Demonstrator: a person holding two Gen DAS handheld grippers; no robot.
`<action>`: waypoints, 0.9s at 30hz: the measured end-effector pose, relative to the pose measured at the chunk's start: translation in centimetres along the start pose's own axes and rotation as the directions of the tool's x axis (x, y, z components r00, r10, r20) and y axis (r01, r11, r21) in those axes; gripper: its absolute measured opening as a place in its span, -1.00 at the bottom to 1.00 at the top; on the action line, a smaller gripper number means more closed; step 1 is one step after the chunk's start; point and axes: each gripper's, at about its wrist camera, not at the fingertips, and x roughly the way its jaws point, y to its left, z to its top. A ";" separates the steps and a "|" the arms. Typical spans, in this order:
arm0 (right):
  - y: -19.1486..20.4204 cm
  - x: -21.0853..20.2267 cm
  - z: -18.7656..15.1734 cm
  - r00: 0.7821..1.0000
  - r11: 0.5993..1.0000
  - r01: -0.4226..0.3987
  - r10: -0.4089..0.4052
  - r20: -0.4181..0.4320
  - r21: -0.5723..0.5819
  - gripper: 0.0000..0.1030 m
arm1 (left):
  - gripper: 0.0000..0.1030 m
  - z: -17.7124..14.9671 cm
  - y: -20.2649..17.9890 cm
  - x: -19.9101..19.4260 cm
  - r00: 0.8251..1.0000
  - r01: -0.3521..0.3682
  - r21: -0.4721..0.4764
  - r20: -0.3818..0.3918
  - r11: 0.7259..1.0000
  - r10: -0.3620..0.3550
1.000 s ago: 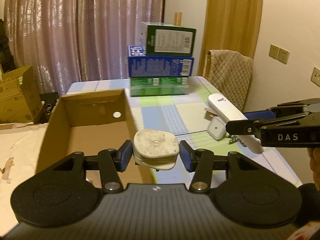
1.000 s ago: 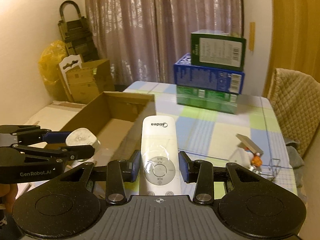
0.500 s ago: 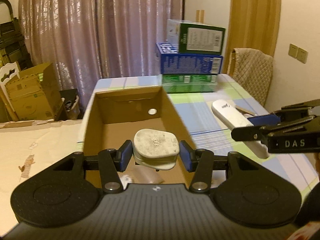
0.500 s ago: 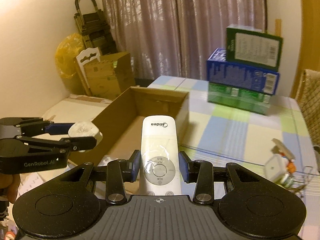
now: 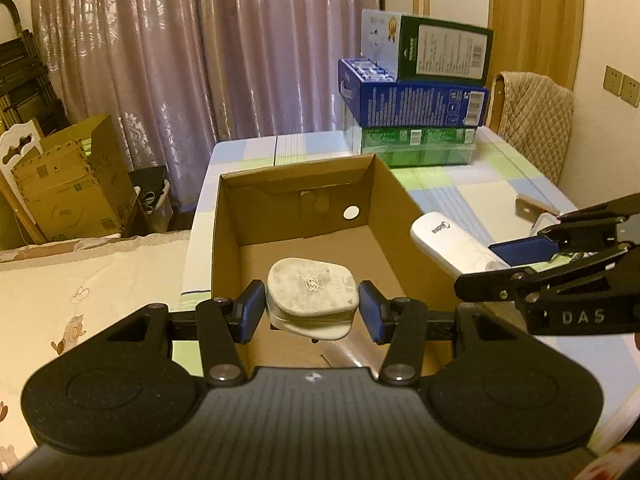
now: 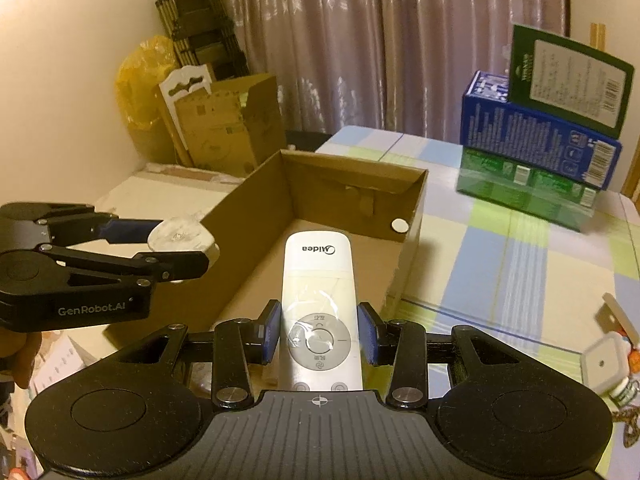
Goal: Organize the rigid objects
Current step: 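Carry the plug and remote into the cardboard box while both tools open to release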
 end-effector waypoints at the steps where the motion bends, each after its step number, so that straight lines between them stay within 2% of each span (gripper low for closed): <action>1: 0.2 0.5 0.0 1.000 1.000 0.003 -0.003 -0.006 -0.005 -0.27 | -0.11 0.0 0.3 0.6 1.000 0.004 -0.001 -0.004 1.000 -0.004; 11: 0.5 4.6 0.0 0.999 0.999 0.022 -0.024 -0.048 -0.047 -0.27 | -0.11 -0.1 1.4 5.1 0.998 0.024 0.016 -0.061 1.000 -0.023; 27: 0.5 7.0 -0.1 0.997 0.996 0.034 -0.040 -0.069 -0.084 -0.27 | -0.11 -0.2 1.7 8.1 0.995 0.027 0.027 -0.099 0.999 -0.024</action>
